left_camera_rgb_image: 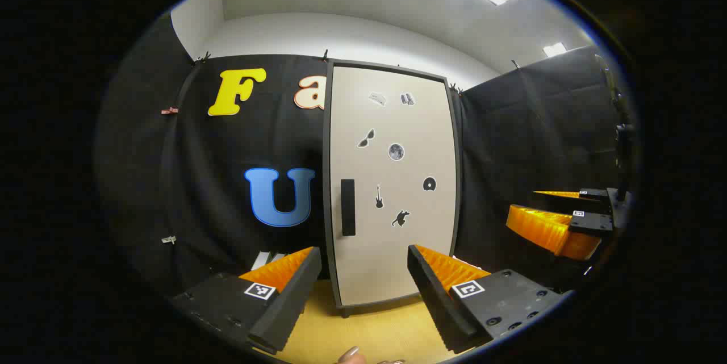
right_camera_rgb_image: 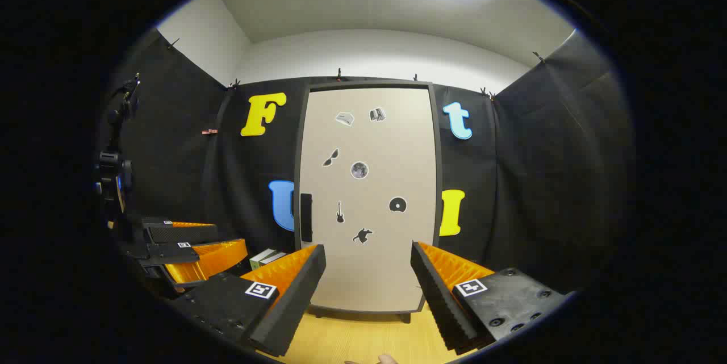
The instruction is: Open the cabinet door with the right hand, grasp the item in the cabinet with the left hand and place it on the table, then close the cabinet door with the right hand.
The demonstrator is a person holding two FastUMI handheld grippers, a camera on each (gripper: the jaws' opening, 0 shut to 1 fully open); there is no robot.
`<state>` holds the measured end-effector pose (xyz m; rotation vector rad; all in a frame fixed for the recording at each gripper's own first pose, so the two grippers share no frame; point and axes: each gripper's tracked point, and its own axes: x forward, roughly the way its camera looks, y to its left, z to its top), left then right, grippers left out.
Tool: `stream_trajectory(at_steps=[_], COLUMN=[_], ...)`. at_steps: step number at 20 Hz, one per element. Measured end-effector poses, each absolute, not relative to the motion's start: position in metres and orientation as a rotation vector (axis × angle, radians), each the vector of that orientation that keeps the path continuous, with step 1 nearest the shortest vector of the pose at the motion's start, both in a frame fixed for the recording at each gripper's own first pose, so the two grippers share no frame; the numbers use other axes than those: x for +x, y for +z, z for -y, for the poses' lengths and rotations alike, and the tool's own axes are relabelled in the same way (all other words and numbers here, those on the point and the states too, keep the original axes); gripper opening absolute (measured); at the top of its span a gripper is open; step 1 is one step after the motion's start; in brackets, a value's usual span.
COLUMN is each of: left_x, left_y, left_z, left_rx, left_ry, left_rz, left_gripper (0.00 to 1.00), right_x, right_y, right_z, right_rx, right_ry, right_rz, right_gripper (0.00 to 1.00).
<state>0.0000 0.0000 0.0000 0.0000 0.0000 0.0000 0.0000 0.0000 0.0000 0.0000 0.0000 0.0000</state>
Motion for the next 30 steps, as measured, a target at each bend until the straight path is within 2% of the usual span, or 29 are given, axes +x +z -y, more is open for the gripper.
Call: stream_trajectory(at_steps=[21, 30], left_x=[-0.023, -0.040], left_y=[0.009, 0.004], left_z=[-0.012, -0.039], left_rx=[-0.014, -0.015], left_ry=[0.005, -0.006], left_rz=[0.021, 0.018], left_gripper=[0.96, 0.96], right_x=[-0.016, -0.018], right_y=[0.007, 0.014], right_z=[-0.006, -0.044], right_rx=[0.008, -0.018], right_ry=[-0.010, 0.002], right_rz=[0.008, 0.050], right_gripper=[0.98, 0.98])
